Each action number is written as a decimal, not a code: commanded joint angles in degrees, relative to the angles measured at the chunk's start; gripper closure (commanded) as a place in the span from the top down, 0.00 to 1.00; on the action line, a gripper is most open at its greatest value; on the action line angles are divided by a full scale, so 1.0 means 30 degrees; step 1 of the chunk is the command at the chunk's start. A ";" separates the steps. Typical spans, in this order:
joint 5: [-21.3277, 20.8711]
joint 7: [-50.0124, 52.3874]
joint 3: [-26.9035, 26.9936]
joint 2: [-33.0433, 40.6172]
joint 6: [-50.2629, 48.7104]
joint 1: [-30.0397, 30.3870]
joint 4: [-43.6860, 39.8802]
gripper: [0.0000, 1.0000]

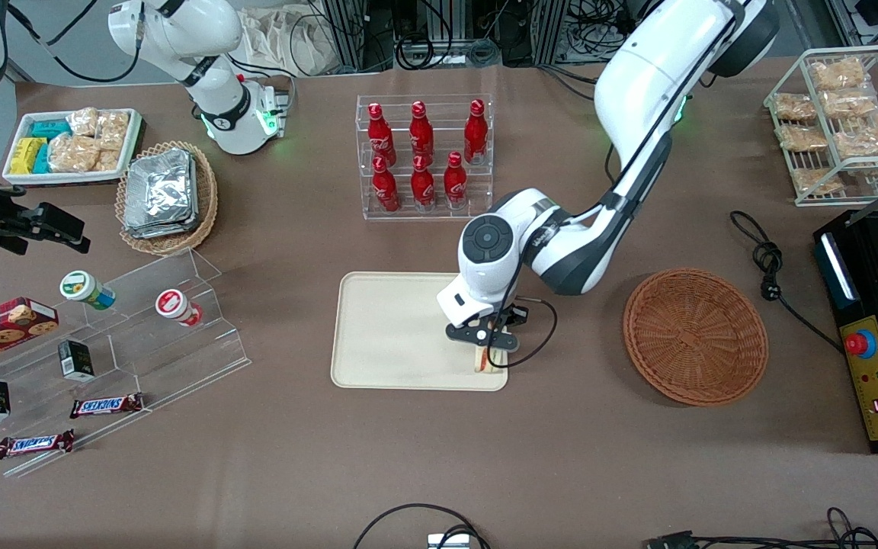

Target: Place sandwich from basket to tray

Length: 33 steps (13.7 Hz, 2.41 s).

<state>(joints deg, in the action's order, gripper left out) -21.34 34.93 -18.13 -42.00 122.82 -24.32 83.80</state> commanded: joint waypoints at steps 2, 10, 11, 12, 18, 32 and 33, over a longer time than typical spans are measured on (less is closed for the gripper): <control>-0.1091 0.0134 0.0065 -0.0441 0.0308 -0.0126 -0.0073 0.00; -0.1091 0.0222 0.0065 -0.0413 0.0338 -0.0126 -0.0102 1.00; -0.1091 0.0222 0.0065 -0.0413 0.0367 -0.0126 -0.0073 1.00; -0.1091 0.0222 0.0094 -0.0413 0.0367 -0.0126 -0.0102 1.00; -0.0740 0.0104 0.0563 -0.0091 0.0367 -0.0097 -0.0219 1.00; 0.6116 -0.2754 0.2673 0.9308 -0.4927 0.6312 0.1129 1.00; 0.6203 -0.3433 0.2673 0.9836 -0.5632 0.6957 0.1216 1.00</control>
<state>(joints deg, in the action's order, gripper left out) -4.18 28.71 -9.65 -17.53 108.76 -6.63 84.06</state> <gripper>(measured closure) 0.000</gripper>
